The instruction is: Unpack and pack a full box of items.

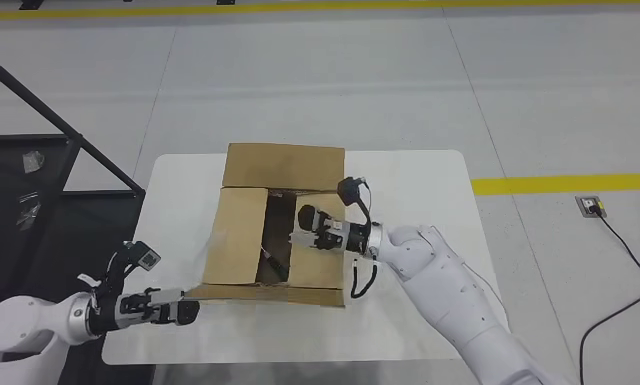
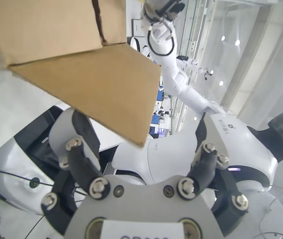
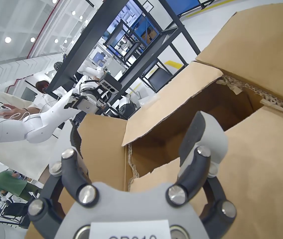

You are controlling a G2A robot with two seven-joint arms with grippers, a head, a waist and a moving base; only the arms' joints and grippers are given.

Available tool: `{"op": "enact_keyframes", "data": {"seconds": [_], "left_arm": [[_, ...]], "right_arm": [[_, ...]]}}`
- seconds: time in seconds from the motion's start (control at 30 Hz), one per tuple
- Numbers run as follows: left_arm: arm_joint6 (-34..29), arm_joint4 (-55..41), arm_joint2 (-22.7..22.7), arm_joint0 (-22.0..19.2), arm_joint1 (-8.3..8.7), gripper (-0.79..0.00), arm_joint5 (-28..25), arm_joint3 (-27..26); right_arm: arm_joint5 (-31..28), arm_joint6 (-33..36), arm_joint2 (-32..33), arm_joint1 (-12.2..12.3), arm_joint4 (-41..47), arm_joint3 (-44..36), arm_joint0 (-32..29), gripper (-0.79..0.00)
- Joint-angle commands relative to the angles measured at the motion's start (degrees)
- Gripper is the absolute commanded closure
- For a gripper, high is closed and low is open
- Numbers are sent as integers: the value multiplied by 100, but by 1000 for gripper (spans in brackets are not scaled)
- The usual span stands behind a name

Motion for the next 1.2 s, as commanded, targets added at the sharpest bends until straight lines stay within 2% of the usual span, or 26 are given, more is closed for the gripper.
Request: {"op": "enact_keyframes", "data": {"seconds": [0.0, 0.13, 0.2, 0.27, 0.33, 0.43, 0.53, 0.7, 0.97, 1.03, 1.17], "left_arm": [[283, -48, -29, 19, -9, -785, 4, -101], [705, -149, -67, 64, -27, -785, 47, -333], [921, -127, -64, 67, -36, -785, 73, -427], [1120, -23, -50, 53, -41, -785, 65, -506], [1379, 123, -11, 41, -50, -785, 78, -578], [1702, 296, 86, 7, -69, -785, 66, -667], [2035, 479, 210, -43, -94, -785, 20, -742], [2465, 557, 361, -122, -137, -785, 15, -752], [2928, 757, 504, -216, -184, -785, 7, -714], [3022, 868, 532, -240, -191, -785, -5, -700], [3035, 879, 540, -242, -193, -785, -7, -699]], "right_arm": [[-6, 8, -4, -1, 4, 7, 5, -785], [130, -104, 39, 4, 20, 11, -32, -785], [470, -594, 221, 35, -74, -125, -122, -785], [250, -1013, 443, 87, -59, -239, -264, -785], [370, -1641, 748, 141, -150, -222, -348, -785], [923, -1959, 948, 172, -356, -123, -222, -785], [1434, -1755, 1012, 151, -181, 255, 107, -785], [1834, -966, 955, 20, 482, 1282, 802, -785], [1839, 15, 762, -318, 1257, 2635, 1508, -785], [1846, 116, 718, -404, 1343, 2825, 1595, -785], [1837, 143, 711, -418, 1361, 2848, 1606, -785]]}}
